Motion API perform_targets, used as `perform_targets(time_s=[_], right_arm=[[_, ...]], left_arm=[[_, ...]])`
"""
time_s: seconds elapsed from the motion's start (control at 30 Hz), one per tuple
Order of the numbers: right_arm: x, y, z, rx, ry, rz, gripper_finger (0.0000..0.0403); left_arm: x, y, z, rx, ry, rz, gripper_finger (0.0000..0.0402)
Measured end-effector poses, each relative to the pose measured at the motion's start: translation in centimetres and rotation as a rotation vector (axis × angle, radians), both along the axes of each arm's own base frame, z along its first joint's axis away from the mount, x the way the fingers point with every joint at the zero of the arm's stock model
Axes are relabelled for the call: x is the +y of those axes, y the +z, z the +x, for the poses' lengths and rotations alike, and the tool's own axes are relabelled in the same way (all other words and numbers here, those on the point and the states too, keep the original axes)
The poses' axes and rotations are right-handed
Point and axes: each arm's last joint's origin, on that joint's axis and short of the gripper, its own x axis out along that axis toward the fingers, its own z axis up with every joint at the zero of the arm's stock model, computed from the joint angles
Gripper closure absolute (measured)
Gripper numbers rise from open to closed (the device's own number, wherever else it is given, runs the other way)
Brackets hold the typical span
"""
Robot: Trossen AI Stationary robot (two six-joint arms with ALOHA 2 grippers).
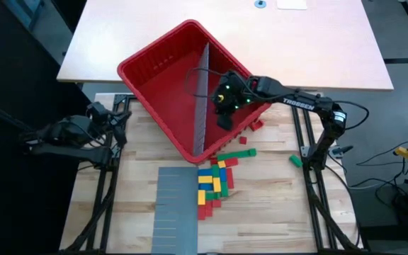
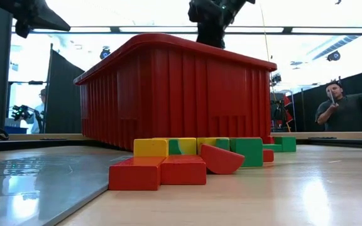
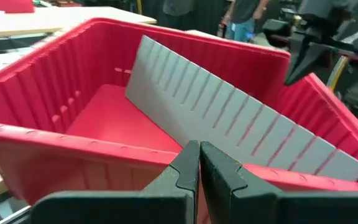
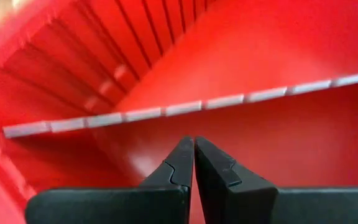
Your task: Sort blocks
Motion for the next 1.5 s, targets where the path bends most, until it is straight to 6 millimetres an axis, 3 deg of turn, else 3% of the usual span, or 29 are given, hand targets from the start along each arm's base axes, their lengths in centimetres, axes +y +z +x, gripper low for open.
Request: perform_targets(time_s=[0.3,0.9,1.5], right_arm=[[0.5,-0.9,-1.1,0.176,0.022,-0.034,0.0403],[0.3,-1.9,-4.2,0.552,-0.058,-0.123,0.0403],[-0.1,-2.1,-5.7,0.674,-0.113,-0.104,0.0403]], left_arm=[[-0.1,0.1,2.0,0.032,-0.02,0.002,0.0402],[-0.3,-0.1,4.0,0.07,-0.023,-0.003,0.0402],[-0.3,-0.3,4.8,0.087,-0.023,-0.001,0.0402]])
